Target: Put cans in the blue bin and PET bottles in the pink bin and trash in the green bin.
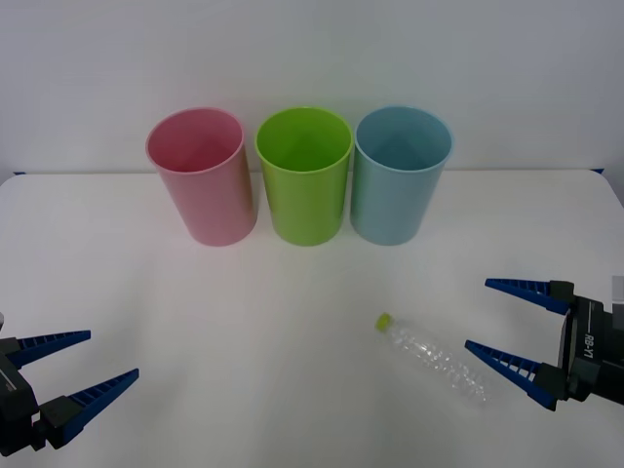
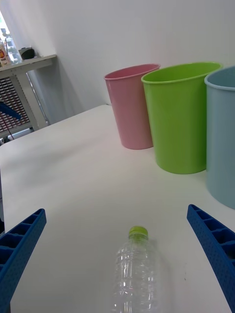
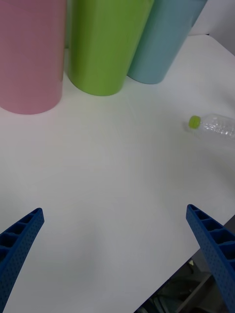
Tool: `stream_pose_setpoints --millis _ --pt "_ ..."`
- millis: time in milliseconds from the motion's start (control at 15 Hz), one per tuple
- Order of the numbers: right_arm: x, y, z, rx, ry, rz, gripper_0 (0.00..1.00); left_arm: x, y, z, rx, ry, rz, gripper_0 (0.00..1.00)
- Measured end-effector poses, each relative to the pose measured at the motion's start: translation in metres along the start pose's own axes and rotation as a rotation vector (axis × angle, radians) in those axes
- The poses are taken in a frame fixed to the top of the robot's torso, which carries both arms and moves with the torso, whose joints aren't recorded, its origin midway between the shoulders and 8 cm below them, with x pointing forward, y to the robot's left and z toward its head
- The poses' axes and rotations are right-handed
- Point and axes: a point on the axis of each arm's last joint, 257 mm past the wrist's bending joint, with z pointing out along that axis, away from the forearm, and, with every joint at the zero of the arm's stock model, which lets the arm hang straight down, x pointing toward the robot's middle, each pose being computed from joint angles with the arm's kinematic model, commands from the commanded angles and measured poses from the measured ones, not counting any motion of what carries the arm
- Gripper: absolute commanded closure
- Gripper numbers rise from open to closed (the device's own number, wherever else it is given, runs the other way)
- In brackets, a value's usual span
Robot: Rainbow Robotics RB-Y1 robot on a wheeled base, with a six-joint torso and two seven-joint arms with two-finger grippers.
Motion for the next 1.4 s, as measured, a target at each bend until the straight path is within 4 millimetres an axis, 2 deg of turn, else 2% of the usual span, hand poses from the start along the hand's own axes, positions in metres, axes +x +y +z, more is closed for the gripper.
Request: stream_pose_setpoints --millis 1400 --pt "0.0000 0.0000 0.0000 0.000 0.000 0.000 0.00 0.0000 0.0000 0.0000 0.000 0.000 0.000 0.00"
